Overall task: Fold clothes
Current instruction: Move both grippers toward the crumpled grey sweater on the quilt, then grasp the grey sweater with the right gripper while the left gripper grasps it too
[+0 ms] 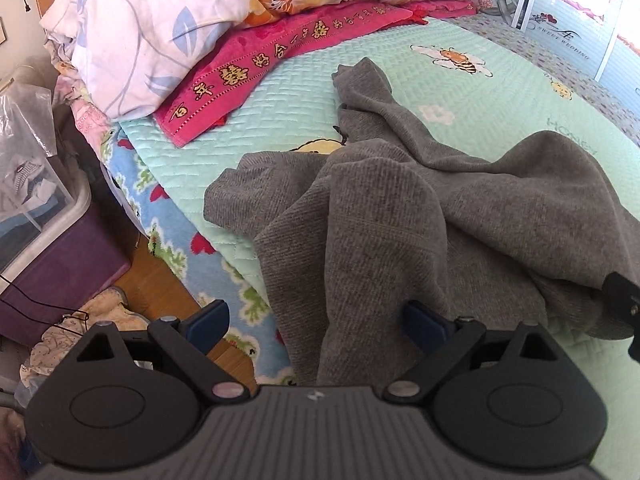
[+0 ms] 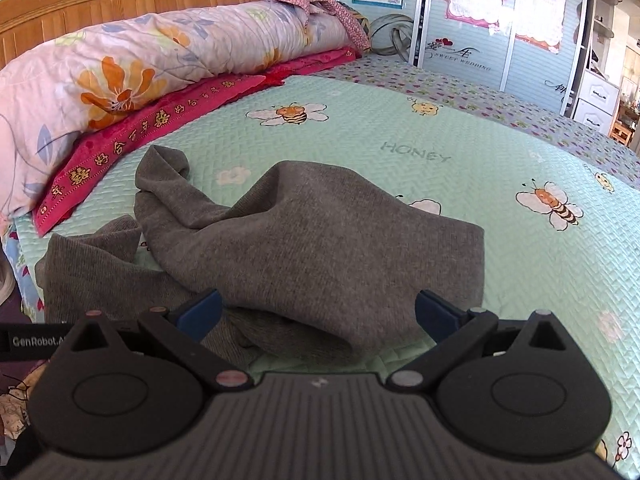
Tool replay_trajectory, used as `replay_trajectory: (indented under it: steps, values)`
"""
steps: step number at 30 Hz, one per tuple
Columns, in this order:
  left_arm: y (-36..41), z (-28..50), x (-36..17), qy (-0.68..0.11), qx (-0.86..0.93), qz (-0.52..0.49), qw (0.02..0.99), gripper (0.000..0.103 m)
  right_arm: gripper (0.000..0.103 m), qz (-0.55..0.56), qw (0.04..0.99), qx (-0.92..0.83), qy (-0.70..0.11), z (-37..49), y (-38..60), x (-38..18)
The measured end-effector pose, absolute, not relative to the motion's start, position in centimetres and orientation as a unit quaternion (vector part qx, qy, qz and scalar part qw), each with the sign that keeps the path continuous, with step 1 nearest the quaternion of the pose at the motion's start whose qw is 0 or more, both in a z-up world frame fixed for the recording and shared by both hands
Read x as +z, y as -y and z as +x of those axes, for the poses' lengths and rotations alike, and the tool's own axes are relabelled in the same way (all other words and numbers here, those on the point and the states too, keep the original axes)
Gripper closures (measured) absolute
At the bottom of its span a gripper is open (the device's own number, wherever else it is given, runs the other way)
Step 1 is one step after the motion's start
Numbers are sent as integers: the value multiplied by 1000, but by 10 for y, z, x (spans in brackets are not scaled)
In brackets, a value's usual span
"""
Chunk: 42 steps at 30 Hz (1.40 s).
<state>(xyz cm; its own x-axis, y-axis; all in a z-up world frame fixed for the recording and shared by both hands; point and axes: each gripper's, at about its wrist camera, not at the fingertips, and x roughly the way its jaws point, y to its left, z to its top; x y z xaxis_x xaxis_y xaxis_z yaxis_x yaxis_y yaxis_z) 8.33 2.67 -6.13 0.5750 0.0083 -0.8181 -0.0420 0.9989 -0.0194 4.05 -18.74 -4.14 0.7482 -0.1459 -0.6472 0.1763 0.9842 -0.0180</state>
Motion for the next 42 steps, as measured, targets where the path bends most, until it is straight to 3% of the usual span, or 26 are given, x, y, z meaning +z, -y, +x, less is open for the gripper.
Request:
replay_trajectory:
  steps: [16,17,18,20,21,26,32,33,34,35,36,37,41,42]
  values:
    - [-18,95,-71,-467,10,-9,884,6,2,13,925,-95,-369,60,192,-51]
    - [-18,97,-75,-469,8,-10,883,6,12,11,922,-96,-376,63,193,-54]
    - [-17,99,-78,-472,6,-12,882,6,32,11,918,-94,-385,66,195,-57]
    - [-17,102,-86,-481,0,-22,877,6,55,37,914,-75,-398,69,203,-65]
    - [-18,103,-90,-487,-4,-30,873,6,62,61,913,-64,-399,69,208,-68]
    - [-26,104,-113,-511,7,-88,855,0,64,91,912,-52,-396,67,214,-77]
    - [-19,98,-111,-494,1,-68,867,0,61,131,912,-45,-386,63,223,-90]
    - [-19,97,-108,-489,-5,-69,869,2,61,140,912,-42,-384,62,225,-92]
    - [-20,96,-106,-484,-10,-70,872,12,62,142,912,-38,-382,62,226,-92]
    - [-19,94,-102,-476,-12,-68,877,22,68,143,913,-35,-380,61,226,-90]
    - [-18,93,-98,-470,-11,-63,880,25,82,139,916,-34,-375,59,226,-86]
    - [-16,93,-94,-464,-12,-58,884,32,85,136,918,-33,-371,57,226,-82]
    - [-18,91,-72,-432,-24,-64,899,65,92,122,934,-34,-335,45,224,-54]
    - [-21,91,-63,-424,-29,-74,902,68,93,119,938,-33,-324,41,224,-46]
